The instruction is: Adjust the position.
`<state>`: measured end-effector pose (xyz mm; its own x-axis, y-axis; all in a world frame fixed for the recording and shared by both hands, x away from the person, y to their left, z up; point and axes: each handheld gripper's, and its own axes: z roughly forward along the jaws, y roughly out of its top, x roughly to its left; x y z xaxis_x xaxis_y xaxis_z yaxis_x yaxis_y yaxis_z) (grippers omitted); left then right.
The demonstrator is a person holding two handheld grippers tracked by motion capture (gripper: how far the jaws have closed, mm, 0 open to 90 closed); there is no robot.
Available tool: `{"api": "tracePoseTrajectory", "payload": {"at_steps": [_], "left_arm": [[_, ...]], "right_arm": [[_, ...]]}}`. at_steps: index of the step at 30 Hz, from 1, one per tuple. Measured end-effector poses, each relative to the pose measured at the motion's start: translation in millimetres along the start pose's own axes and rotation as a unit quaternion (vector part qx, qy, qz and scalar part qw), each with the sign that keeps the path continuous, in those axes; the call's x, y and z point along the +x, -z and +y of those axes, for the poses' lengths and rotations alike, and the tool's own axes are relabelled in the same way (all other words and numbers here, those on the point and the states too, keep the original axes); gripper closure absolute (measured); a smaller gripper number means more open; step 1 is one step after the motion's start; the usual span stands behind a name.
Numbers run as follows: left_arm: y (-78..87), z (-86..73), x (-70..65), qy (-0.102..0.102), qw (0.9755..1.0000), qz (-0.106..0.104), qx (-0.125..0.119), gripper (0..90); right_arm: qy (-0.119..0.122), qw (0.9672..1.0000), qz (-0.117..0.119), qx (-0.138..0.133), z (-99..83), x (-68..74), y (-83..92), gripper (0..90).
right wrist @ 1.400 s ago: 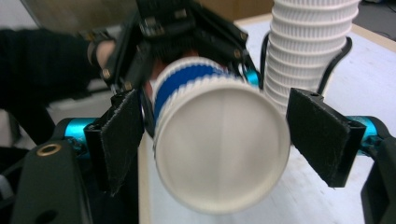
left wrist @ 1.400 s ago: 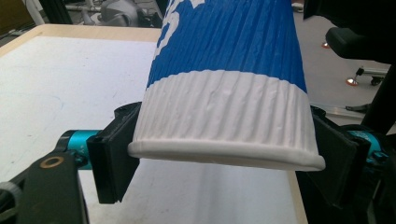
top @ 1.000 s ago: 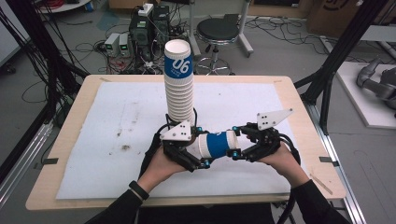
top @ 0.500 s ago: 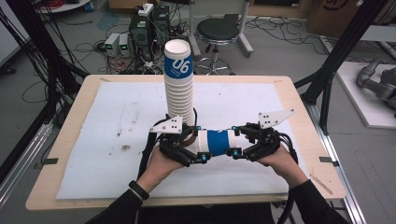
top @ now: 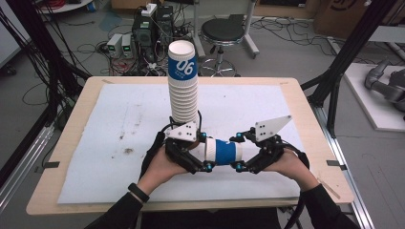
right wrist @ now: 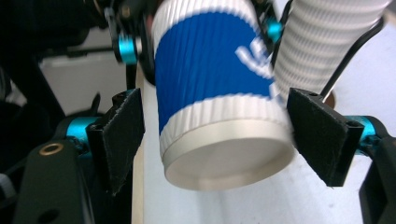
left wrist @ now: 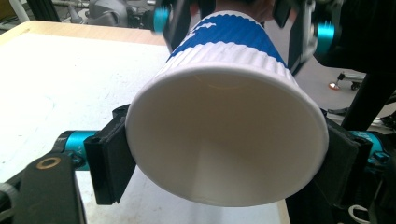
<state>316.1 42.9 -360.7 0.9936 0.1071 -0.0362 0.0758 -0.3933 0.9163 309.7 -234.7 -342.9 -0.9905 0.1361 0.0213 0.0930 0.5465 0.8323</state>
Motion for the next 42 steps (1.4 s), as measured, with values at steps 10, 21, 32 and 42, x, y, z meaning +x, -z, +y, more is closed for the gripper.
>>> {"api": "tracePoseTrajectory", "payload": {"at_steps": [10, 21, 32, 42], "left_arm": [[1.7, -5.5, -1.6, 0.030, 0.9936, 0.008, -0.109, 9.7], [8.1, -3.2, 0.4, 0.039, 0.9912, -0.016, -0.125, 18.0], [9.7, 3.9, 0.2, 0.011, 0.9989, -0.001, -0.045, 19.2], [4.3, 10.5, -7.5, -0.019, 0.9998, -0.004, -0.010, 19.4]], "right_arm": [[-0.026, 0.9971, 0.021, -0.068, -7.7, -8.3, 2.7, 29.6], [-0.035, 0.9953, 0.040, -0.081, -9.3, -6.5, -2.3, 29.2], [-0.009, 0.9992, 0.018, -0.034, -3.8, -2.2, -2.5, 21.4], [0.006, 0.9994, 0.022, 0.027, -5.6, 2.7, -26.0, 27.9]]}}
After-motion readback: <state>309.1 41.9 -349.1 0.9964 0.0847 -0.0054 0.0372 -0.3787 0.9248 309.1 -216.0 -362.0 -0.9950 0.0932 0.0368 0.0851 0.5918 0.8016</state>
